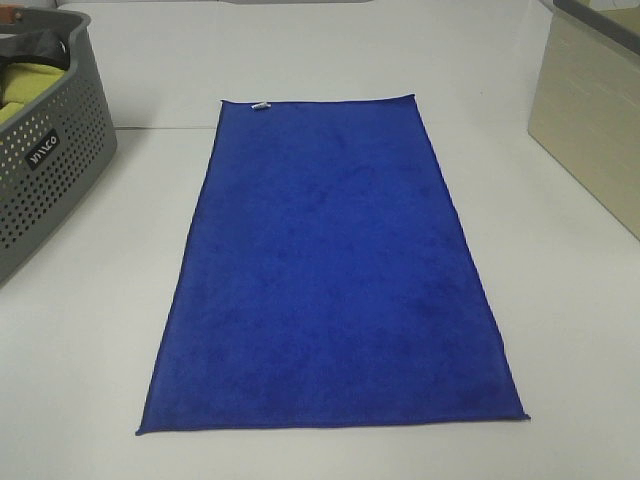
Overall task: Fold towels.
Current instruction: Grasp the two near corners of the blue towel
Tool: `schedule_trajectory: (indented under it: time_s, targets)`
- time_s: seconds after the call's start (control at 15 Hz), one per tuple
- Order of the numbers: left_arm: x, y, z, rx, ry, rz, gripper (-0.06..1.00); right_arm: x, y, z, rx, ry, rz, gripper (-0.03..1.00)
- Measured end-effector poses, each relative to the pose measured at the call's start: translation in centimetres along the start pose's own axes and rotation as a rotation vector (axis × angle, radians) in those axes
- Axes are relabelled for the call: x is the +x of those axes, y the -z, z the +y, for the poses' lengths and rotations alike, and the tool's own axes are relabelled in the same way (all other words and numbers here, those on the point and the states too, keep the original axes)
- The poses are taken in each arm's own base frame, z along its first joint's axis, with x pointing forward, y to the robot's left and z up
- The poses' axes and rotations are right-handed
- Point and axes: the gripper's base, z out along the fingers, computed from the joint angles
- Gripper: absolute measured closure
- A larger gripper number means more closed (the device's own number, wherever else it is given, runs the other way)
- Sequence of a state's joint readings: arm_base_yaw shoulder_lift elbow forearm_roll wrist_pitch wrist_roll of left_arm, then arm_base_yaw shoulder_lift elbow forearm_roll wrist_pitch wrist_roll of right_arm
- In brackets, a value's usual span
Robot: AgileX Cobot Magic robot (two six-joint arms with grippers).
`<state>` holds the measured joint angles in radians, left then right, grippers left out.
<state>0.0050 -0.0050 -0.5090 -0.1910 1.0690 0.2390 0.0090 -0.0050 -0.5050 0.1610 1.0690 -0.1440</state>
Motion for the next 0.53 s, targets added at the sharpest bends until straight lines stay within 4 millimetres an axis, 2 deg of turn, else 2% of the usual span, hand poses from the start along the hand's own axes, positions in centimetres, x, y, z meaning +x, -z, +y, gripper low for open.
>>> schedule_trajectory:
  time_s: [0.53]
  targets:
    - [0.0, 0.0, 0.0, 0.0, 0.0, 0.0, 0.3, 0.0, 0.0, 0.0, 0.0, 0.0, 0.0, 0.23]
